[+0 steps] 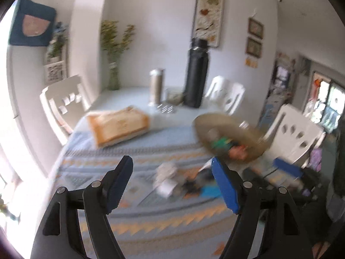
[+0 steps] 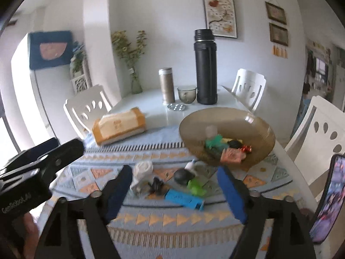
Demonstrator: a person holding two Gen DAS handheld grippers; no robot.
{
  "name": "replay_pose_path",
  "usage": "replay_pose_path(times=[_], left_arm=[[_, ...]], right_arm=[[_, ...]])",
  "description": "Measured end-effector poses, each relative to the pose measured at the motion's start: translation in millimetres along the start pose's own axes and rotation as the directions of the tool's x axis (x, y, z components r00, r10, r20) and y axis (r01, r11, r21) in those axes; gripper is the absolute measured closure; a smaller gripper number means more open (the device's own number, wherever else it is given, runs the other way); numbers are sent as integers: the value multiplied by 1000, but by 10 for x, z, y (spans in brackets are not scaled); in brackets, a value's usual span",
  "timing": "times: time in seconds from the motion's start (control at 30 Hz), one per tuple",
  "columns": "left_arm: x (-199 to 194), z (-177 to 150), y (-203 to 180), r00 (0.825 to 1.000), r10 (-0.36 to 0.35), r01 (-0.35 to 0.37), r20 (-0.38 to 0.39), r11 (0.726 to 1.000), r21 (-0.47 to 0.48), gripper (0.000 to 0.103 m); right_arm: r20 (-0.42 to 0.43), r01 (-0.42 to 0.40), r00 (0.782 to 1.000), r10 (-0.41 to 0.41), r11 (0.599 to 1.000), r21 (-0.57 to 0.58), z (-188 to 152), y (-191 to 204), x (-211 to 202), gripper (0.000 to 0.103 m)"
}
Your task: Organize rigid objects
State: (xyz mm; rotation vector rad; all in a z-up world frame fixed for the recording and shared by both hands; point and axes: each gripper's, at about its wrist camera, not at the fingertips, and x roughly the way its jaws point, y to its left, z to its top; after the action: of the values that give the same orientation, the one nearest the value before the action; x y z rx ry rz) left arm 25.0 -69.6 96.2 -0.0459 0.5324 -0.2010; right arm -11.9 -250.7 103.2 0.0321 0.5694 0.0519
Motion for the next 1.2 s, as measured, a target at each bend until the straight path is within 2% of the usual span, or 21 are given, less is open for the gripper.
replay_pose_path(times=[0.17, 0.27, 0.4, 0.57, 0.9, 1.2], left_arm=[[339, -576, 402, 990, 86, -91, -113, 995, -37, 29], [523, -750, 647, 977, 132, -146, -165, 986, -77, 29], [595, -749, 882, 982, 62, -96, -180, 978, -186, 29], [658, -806, 942, 975, 21, -76, -222, 968, -240, 29], [670, -842, 876, 969, 41, -91, -243, 976, -198, 29], [665, -835, 849, 969, 53, -98, -240, 979, -178, 29]], right_arm=[[-5, 57, 998, -57, 997, -53, -447, 173, 316, 18], [-44, 40, 998, -42, 997, -60, -607, 198, 511, 18], [-42, 77, 996, -84, 987, -143, -645, 284, 581, 18], [-67, 49, 996, -59, 988, -144, -673, 275, 623, 18], [-162, 25, 986, -36, 998, -66, -689, 128, 792, 17], [-193, -3, 981, 10, 999, 39, -675, -50, 834, 17]])
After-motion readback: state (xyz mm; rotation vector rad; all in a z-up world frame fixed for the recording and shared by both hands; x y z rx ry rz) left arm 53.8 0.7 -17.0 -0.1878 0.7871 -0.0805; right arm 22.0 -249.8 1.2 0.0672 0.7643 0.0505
